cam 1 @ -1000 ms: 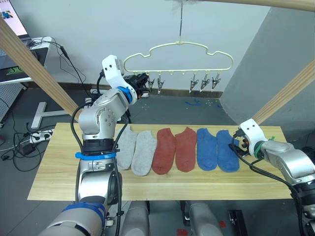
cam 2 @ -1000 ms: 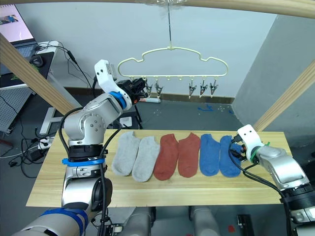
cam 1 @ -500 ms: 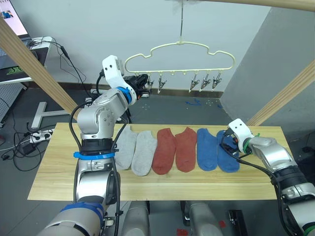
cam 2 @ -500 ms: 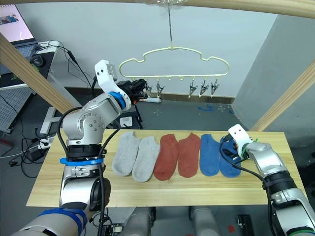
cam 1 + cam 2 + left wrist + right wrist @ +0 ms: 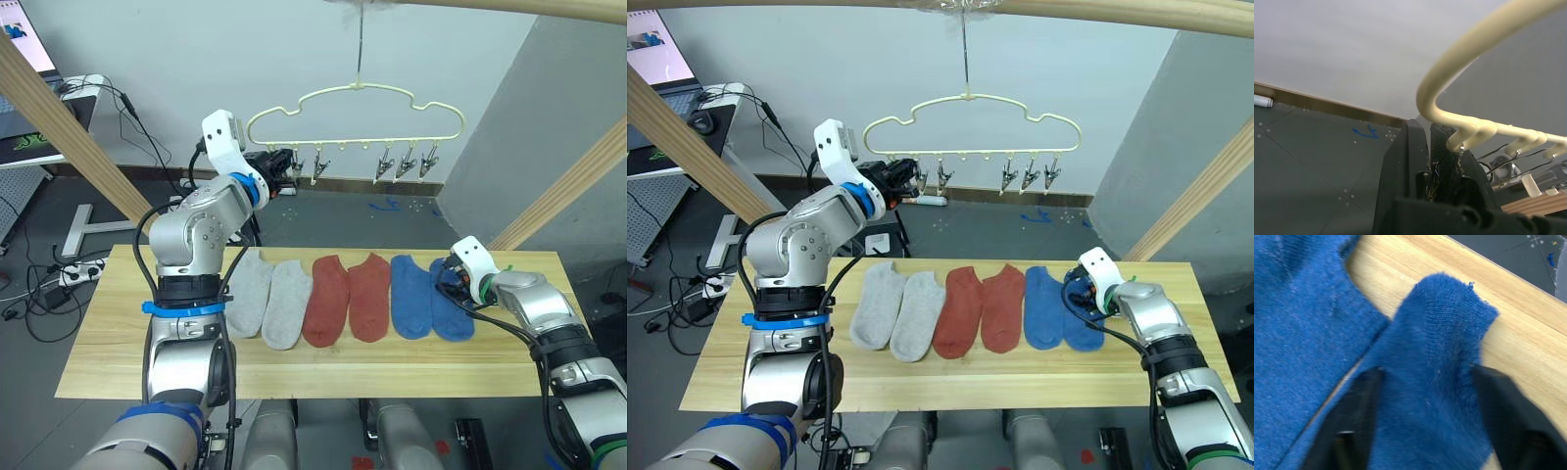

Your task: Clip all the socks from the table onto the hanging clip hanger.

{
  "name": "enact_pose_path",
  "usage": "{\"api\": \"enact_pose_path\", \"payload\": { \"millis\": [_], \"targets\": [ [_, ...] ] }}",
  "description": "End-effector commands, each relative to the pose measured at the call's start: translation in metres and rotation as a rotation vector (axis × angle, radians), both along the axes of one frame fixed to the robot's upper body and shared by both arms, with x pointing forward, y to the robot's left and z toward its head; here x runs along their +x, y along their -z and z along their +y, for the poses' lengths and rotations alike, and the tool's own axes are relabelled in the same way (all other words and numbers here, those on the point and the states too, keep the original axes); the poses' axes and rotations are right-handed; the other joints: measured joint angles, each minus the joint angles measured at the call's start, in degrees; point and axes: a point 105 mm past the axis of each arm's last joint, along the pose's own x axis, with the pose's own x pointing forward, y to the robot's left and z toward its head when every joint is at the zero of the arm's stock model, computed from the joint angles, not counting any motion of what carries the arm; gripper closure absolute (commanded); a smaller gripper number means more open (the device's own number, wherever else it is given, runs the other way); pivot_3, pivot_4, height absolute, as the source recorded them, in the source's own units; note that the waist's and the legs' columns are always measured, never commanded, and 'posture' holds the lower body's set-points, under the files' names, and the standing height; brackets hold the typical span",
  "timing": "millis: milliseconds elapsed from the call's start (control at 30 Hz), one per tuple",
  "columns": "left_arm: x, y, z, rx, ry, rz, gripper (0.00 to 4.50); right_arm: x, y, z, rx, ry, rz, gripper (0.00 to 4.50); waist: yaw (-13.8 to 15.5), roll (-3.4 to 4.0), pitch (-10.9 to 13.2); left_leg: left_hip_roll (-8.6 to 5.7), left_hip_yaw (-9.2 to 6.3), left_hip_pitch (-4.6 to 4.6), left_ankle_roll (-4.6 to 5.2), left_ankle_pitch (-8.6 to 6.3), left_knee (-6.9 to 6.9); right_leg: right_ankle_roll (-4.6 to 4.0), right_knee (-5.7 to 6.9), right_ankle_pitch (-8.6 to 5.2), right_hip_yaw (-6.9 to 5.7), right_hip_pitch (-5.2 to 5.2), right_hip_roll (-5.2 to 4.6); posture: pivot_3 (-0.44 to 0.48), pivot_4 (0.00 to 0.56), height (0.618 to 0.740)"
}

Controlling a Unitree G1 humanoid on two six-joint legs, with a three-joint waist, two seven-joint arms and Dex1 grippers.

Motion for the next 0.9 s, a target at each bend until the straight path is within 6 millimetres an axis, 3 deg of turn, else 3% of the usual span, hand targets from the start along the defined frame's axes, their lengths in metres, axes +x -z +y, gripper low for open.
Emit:
{"api": "enact_pose_path", "payload": {
  "millis": [33, 167, 200, 300, 433, 567, 700, 900],
  "targets": [
    [-0.004, -0.021, 0.001, -0.007, 0.012, -0.062, 4.41, -0.010, 0.016, -0.013, -0.027, 0.046, 0.063, 3.03, 0.0, 0.00, 0.0, 0.00, 0.00, 0.00, 0.00, 0.00, 0.00, 0.01, 0.00, 0.00, 0.00, 0.00, 0.00, 0.055, 0.287, 0.740],
    [-0.004, -0.021, 0.002, -0.024, 0.020, -0.049, 4.41, -0.009, 0.017, -0.012, -0.021, 0.043, 0.064, 4.41, 0.0, 0.00, 0.0, 0.00, 0.00, 0.00, 0.00, 0.00, 0.01, 0.04, 0.00, 0.02, 0.00, 0.01, 0.00, 0.054, 0.287, 0.740],
    [-0.004, -0.021, 0.002, -0.033, 0.026, -0.041, 4.41, -0.010, 0.017, -0.011, -0.016, 0.041, 0.065, 4.47, 0.0, 0.00, 0.0, 0.00, 0.00, 0.01, 0.00, 0.00, 0.01, 0.04, 0.00, 0.02, 0.00, 0.01, 0.00, 0.052, 0.286, 0.740],
    [-0.004, -0.020, 0.002, -0.073, 0.051, -0.010, 4.41, -0.010, 0.011, -0.009, -0.008, 0.029, 0.049, 4.47, 0.0, 0.00, 0.0, 0.00, -0.01, 0.00, 0.00, 0.00, 0.01, 0.04, 0.00, 0.02, 0.00, 0.01, 0.00, 0.049, 0.285, 0.740],
    [-0.005, -0.018, 0.004, -0.104, 0.082, 0.028, 4.41, -0.010, -0.018, 0.006, 0.033, -0.023, -0.022, 4.47, 0.0, 0.01, 0.0, 0.00, -0.02, 0.00, 0.00, 0.00, 0.00, 0.03, 0.01, 0.03, -0.02, 0.00, 0.00, 0.040, 0.283, 0.740],
    [-0.003, -0.016, 0.009, -0.141, 0.106, 0.078, 4.41, -0.023, -0.063, 0.039, 0.089, -0.156, -0.109, 4.47, -0.2, 0.08, 0.0, -0.01, -0.02, -0.04, 0.00, 0.00, -0.03, 0.04, 0.02, 0.03, -0.01, -0.06, -0.01, 0.023, 0.284, 0.740],
    [-0.004, -0.017, 0.012, -0.210, 0.150, 0.118, 4.41, -0.038, -0.095, 0.077, 0.168, -0.289, -0.162, 4.47, -0.4, 0.09, 0.0, 0.02, -0.03, -0.02, -0.01, -0.01, -0.04, 0.06, 0.03, 0.01, -0.03, -0.07, 0.02, 0.011, 0.283, 0.740],
    [-0.006, -0.014, 0.017, -0.230, 0.175, 0.176, 4.41, -0.046, -0.119, 0.126, 0.246, -0.429, -0.206, 4.47, -0.4, 0.08, 0.0, 0.01, -0.03, -0.03, 0.00, -0.01, -0.03, 0.06, 0.03, 0.01, -0.03, -0.07, 0.01, 0.004, 0.281, 0.740]
  ]
}}
